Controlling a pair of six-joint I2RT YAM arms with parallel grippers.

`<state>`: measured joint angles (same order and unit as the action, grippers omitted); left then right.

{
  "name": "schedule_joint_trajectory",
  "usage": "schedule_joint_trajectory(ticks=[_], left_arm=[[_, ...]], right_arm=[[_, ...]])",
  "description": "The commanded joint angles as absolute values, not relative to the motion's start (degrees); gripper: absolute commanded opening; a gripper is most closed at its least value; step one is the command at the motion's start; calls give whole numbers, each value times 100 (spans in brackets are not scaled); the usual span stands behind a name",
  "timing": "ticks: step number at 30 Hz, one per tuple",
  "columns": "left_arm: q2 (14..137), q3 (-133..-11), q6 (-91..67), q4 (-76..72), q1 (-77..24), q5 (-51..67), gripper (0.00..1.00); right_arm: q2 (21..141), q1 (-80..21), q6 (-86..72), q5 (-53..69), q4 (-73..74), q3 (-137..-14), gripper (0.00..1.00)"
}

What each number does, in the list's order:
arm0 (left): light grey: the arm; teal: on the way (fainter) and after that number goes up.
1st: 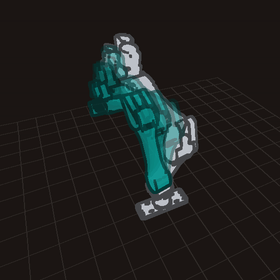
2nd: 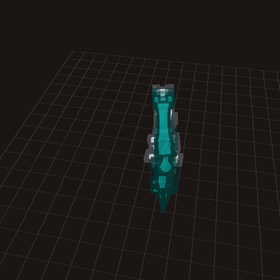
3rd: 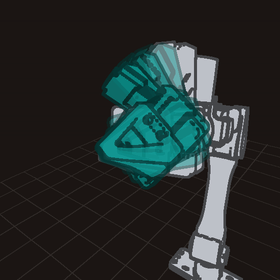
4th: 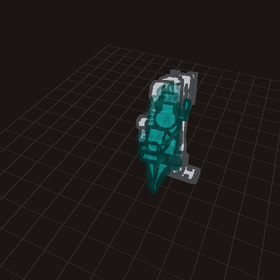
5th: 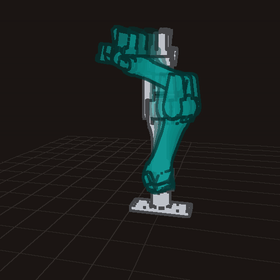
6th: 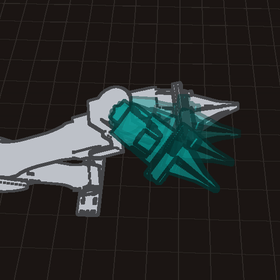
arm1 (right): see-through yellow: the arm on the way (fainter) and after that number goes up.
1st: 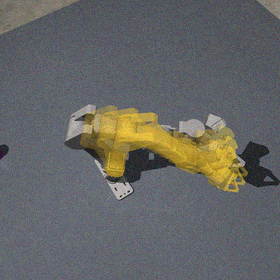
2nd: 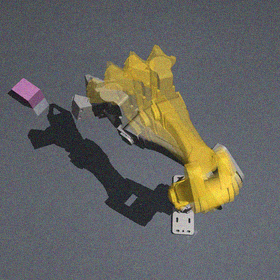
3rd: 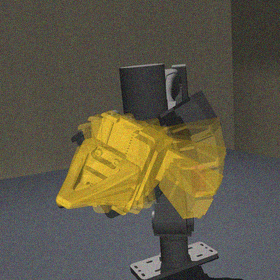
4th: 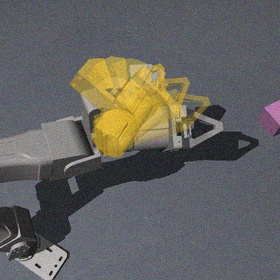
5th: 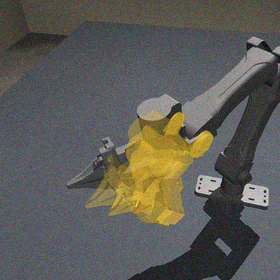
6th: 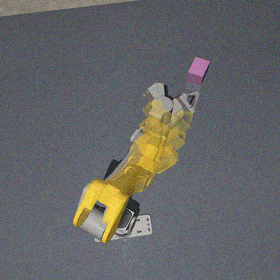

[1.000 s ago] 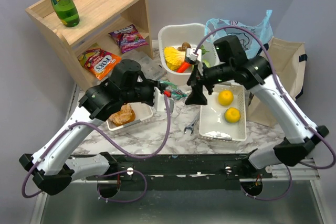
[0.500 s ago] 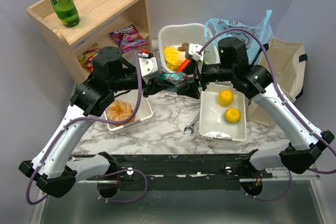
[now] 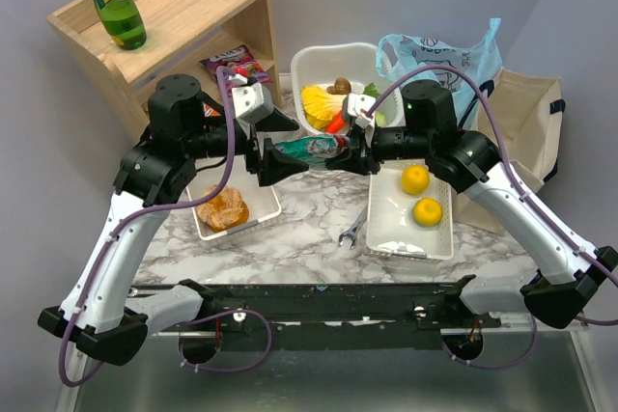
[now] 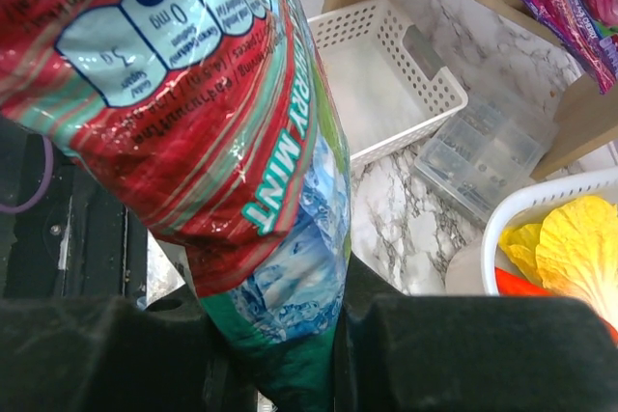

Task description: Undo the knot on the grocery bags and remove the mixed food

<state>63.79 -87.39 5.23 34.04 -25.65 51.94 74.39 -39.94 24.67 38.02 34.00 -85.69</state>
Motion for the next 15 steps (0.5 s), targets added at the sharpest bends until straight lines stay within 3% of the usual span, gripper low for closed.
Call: schedule_joint_trajectory(ticks=[1, 4, 8, 10, 11, 13, 15], left_arm=[[6485, -9071, 1138, 3961, -2776, 5422, 85], [6496, -9099, 1762, 4210, -3152, 4733, 82], [6510, -9263, 1851, 4287, -3256, 4489, 31], [6497, -9424, 1750, 4408, -3186, 4392, 7], [6480, -9489, 1684, 4476, -3125, 4311, 0], [6436, -9580, 1528, 4594, -2920, 3919, 0], [6395, -9654, 1507, 4741, -2729, 3343, 0]], right_arm=[[7389, -3999, 2537, 4062, 3172, -8666, 10], [7435, -3997, 2535, 4217, 3221, -8740, 10], [7431, -3999, 2438, 4131, 3221, -8713, 14], [7441, -3991, 2009, 3758, 3050, -8671, 34], [7465, -3990, 1813, 3533, 3033, -8672, 50], [7493, -3977, 1448, 2988, 3058, -8650, 77], [7497, -3881, 1091, 2604, 3086, -8603, 87]])
